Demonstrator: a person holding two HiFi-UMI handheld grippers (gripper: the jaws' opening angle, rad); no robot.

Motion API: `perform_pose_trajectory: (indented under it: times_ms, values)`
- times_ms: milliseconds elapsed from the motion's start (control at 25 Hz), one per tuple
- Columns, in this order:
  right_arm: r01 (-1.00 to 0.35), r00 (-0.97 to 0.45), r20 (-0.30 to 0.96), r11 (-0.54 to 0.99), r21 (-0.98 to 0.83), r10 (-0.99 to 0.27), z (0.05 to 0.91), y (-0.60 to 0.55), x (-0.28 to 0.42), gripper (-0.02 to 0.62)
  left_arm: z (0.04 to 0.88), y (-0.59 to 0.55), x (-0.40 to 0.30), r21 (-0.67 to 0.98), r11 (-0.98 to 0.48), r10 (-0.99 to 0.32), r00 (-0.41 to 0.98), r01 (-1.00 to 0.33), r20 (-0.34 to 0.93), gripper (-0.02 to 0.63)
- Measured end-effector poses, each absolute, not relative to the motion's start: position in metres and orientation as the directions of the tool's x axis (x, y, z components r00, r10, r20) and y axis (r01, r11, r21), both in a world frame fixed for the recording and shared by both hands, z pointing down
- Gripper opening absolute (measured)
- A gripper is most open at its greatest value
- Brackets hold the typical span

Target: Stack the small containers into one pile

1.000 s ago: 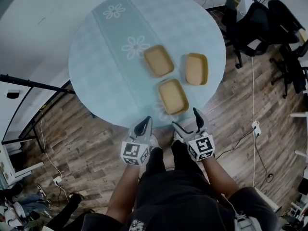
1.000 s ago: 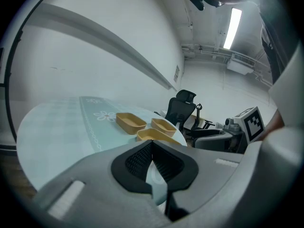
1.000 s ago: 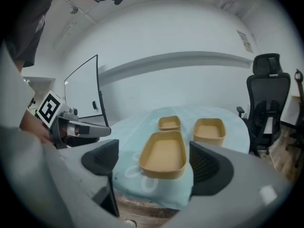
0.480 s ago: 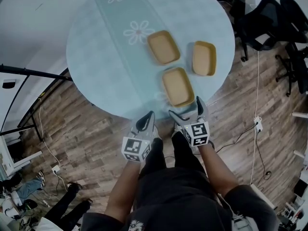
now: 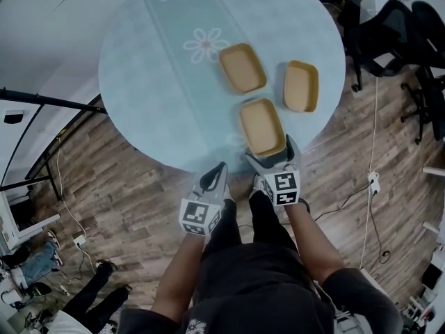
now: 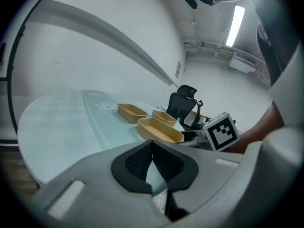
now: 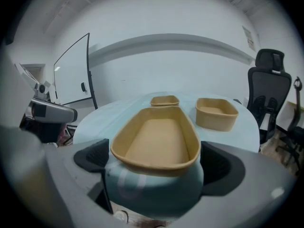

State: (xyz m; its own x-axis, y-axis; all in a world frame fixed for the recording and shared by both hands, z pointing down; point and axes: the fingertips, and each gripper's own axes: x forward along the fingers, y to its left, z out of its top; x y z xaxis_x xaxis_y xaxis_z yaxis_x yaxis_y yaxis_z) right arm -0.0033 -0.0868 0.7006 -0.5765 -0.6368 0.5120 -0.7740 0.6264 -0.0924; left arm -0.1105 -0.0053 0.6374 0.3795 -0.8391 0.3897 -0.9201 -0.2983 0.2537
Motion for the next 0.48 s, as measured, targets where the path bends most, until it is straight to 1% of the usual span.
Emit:
perform_pose_trajectory:
  times_ms: [360,480]
  values:
    - [-0.777,-0.561,0.51,0.627,-0.052,-0.652,0.6992,-0.0955,-0.0061,0.586,0.6361,-0.0096,-0.1155,0.257,-0.29,-0.842,0.373,-0.922,0.39,0.005]
    - [-0.776,-0.562,0.497,0.629,-0.039,-0.662,0.697,-0.095,-0.0062,0.569,0.635,-0.0096,-0.117,0.258,-0.285,-0.843,0.37,-0.923,0.391,0.005]
